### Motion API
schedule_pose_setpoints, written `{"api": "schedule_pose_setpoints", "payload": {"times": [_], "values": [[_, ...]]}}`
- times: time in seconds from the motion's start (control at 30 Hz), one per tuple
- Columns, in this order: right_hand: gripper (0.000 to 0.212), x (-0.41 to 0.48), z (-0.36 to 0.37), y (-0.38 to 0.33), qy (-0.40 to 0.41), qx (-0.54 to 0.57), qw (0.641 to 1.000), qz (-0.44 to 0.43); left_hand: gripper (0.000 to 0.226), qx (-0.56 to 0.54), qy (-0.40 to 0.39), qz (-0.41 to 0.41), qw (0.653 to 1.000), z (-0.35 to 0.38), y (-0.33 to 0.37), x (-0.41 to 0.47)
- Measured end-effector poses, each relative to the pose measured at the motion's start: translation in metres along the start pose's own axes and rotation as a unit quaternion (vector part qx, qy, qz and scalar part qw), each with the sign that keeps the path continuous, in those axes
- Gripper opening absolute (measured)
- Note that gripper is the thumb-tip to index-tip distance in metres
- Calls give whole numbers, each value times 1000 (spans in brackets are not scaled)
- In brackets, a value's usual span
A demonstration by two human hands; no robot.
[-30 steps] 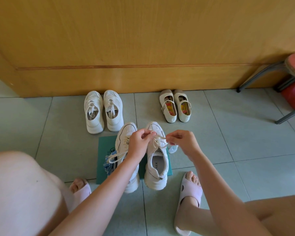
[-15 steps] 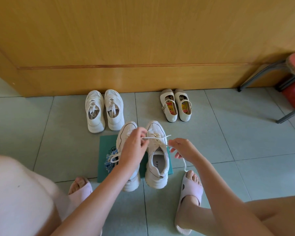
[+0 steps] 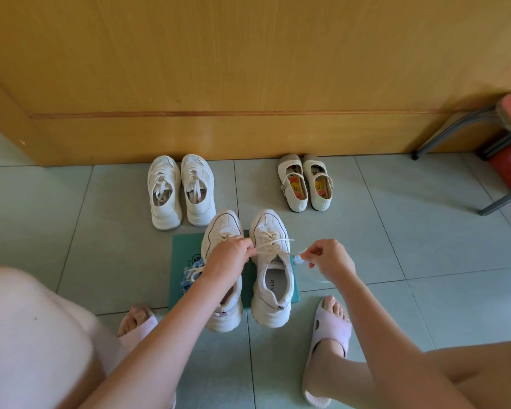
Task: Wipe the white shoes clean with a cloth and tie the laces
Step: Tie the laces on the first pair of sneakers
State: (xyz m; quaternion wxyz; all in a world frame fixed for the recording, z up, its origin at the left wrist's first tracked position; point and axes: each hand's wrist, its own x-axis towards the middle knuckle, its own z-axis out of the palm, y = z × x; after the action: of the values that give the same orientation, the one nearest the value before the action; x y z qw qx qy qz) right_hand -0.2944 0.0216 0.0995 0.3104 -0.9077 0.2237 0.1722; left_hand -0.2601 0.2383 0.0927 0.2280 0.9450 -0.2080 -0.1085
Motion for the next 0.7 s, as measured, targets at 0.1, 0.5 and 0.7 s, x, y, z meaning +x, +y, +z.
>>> {"api": "schedule_pose_setpoints", "payload": {"times": [0.1,0.5,0.7], "values": [[13,0,0,-1,-17,-19,1000,-7,35,25,20,3,999,-5,4,-2],[12,-4,-19,-20,-103,-152,973,-141,39,-634,-52,-180,751,-13,22,2],[7,-9,-26,-46,-71,-42,977,-197,27,-493,-32,-134,859,-5,27,6]]}}
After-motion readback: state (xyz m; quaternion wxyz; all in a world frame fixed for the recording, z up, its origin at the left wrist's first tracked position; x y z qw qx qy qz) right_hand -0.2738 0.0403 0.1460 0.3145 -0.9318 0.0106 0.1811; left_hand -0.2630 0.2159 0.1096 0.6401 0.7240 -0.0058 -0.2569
